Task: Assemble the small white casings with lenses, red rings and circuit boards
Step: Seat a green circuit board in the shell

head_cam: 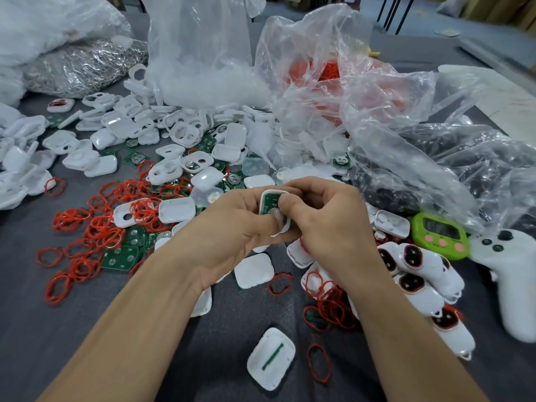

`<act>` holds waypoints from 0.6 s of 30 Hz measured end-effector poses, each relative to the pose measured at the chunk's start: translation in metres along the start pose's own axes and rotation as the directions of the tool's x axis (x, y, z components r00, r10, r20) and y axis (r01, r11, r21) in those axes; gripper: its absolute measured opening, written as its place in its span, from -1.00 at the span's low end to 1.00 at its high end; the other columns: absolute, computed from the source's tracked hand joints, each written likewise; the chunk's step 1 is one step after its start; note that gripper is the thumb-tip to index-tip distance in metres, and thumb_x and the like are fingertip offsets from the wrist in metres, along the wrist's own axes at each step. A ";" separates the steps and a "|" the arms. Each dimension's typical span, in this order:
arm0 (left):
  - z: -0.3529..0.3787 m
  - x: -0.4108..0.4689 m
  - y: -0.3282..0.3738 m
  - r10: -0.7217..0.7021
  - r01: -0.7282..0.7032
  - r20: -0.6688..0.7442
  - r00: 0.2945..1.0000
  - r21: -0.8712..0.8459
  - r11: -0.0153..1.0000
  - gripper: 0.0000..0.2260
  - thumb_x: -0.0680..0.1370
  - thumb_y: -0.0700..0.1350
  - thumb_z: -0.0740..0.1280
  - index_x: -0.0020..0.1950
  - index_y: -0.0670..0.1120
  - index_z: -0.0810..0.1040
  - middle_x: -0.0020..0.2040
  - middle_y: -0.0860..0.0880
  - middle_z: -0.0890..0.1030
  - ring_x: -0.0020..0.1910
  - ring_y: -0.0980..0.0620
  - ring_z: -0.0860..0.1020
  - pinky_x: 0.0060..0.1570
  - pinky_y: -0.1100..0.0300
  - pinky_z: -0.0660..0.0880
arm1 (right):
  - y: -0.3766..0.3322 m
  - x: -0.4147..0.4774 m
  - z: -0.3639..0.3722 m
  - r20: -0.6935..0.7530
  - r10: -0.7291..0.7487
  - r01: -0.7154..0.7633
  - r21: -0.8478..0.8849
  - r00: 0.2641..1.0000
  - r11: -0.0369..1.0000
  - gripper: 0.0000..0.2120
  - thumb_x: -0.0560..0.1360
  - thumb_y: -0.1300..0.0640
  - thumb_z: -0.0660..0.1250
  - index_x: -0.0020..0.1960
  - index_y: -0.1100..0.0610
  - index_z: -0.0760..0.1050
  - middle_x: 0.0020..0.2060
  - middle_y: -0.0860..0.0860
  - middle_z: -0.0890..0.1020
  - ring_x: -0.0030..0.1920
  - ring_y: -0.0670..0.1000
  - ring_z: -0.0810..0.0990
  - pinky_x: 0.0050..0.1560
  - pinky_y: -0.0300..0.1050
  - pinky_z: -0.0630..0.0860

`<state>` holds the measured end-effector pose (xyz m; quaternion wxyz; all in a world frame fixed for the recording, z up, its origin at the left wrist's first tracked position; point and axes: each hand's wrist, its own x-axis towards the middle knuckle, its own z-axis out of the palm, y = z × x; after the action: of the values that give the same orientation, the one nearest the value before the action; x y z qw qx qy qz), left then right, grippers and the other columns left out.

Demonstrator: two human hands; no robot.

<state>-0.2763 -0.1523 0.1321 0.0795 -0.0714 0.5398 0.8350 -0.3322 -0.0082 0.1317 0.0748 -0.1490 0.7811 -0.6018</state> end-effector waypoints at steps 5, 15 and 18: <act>0.002 0.000 0.001 0.002 -0.002 0.007 1.000 0.011 1.000 -0.67 0.58 -0.52 0.21 0.23 -0.27 0.61 0.07 -0.17 0.70 0.07 -0.03 0.68 0.03 0.16 0.64 | 0.000 0.000 0.000 0.003 0.000 0.000 0.016 1.000 1.000 -0.87 0.39 0.04 0.43 -0.09 -0.03 0.71 -0.27 -0.15 0.74 -0.24 -0.14 0.72 -0.25 -0.31 0.58; -0.001 -0.001 0.005 -0.053 0.054 0.026 0.998 -0.036 0.998 -0.71 0.58 -0.47 0.22 0.14 -0.27 0.68 0.12 -0.28 0.70 0.09 -0.16 0.70 0.15 0.00 0.64 | -0.006 0.001 -0.006 0.093 0.151 -0.169 0.239 0.984 0.956 -0.93 0.48 0.19 0.49 -0.09 0.05 0.72 -0.17 0.04 0.77 -0.14 0.09 0.76 -0.16 -0.04 0.67; 0.000 -0.001 0.006 -0.078 0.079 0.016 0.997 -0.076 0.994 -0.72 0.47 -0.39 0.27 0.09 -0.28 0.69 0.07 -0.29 0.70 0.02 -0.17 0.72 0.14 -0.03 0.65 | -0.007 0.001 -0.007 0.105 0.168 -0.190 0.256 0.980 0.948 -0.91 0.55 0.24 0.45 -0.03 0.10 0.72 -0.15 0.08 0.77 -0.13 0.15 0.77 -0.10 0.03 0.68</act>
<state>-0.2770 -0.1552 0.1375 0.1132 -0.0903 0.5034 0.8518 -0.3345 -0.0040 0.1408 0.1805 -0.0908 0.7000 -0.6849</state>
